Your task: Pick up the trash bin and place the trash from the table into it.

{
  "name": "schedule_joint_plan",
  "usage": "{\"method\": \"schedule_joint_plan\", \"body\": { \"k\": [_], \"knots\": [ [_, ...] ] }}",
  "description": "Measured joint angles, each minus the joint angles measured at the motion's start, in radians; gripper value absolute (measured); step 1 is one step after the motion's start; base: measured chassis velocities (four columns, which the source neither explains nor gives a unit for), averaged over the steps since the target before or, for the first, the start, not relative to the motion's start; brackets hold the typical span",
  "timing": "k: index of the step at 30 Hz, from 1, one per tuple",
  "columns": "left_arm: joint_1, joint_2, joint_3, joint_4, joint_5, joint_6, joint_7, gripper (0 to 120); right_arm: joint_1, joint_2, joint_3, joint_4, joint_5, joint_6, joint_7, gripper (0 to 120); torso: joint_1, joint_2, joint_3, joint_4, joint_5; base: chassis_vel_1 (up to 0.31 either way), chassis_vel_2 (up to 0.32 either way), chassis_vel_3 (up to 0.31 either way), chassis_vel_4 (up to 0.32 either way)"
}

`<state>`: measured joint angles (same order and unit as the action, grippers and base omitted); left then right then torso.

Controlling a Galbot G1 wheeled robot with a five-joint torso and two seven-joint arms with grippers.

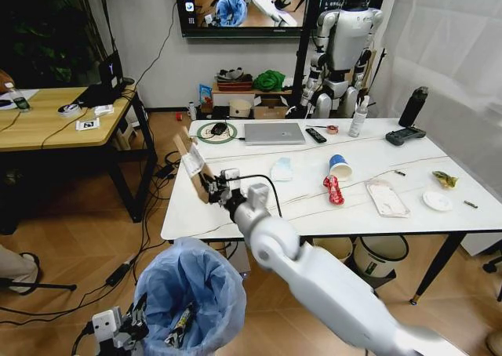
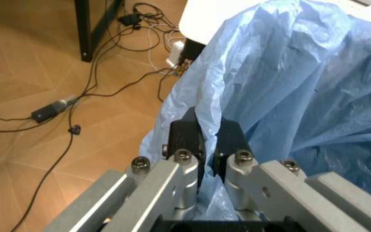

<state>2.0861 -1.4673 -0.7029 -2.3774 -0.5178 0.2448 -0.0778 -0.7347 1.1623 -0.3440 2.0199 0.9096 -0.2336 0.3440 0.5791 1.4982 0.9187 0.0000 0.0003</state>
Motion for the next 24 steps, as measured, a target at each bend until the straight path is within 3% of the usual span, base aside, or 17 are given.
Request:
{"method": "schedule_joint_plan", "body": {
  "k": [2,3,4,7,14,24],
  "knots": [
    [-0.006,0.003,0.001,0.0,0.0,0.002,0.0,0,-0.068,-0.104,-0.011,0.093,0.009,0.048,-0.058,0,0.0,0.0,0.0,-0.0002,-0.0001,0.0,0.0,0.0,0.0],
    [-0.006,0.003,0.001,0.0,0.0,0.002,0.0,0,-0.068,-0.104,-0.011,0.093,0.009,0.048,-0.058,0,0.0,0.0,0.0,-0.0002,-0.0001,0.0,0.0,0.0,0.0],
    [-0.008,0.004,0.0,-0.002,-0.002,0.004,0.0,0,-0.121,-0.16,-0.012,0.139,0.002,0.07,-0.104,0,0.0,0.0,0.0,-0.0006,-0.0002,0.0,0.0,0.0,0.0],
    [-0.01,0.005,-0.009,-0.008,-0.008,0.007,0.0,0,-0.22,-0.232,-0.003,0.204,-0.037,0.104,-0.178,0,0.0,0.0,0.0,-0.0004,0.0,0.0,0.0,0.0,0.0],
    [-0.014,-0.002,-0.013,-0.009,-0.012,0.012,-0.002,0,-0.332,-0.283,-0.004,0.239,-0.094,0.151,-0.243,0,0.0,0.0,0.0,-0.0001,0.0,0.0,0.0,0.0,0.0],
    [-0.018,-0.014,-0.013,-0.01,-0.009,0.016,-0.003,0,-0.376,-0.3,-0.024,0.223,-0.106,0.18,-0.314,0,0.0,0.0,0.0,0.0,-0.0002,0.0,0.0,0.0,0.0]
  ]
}}
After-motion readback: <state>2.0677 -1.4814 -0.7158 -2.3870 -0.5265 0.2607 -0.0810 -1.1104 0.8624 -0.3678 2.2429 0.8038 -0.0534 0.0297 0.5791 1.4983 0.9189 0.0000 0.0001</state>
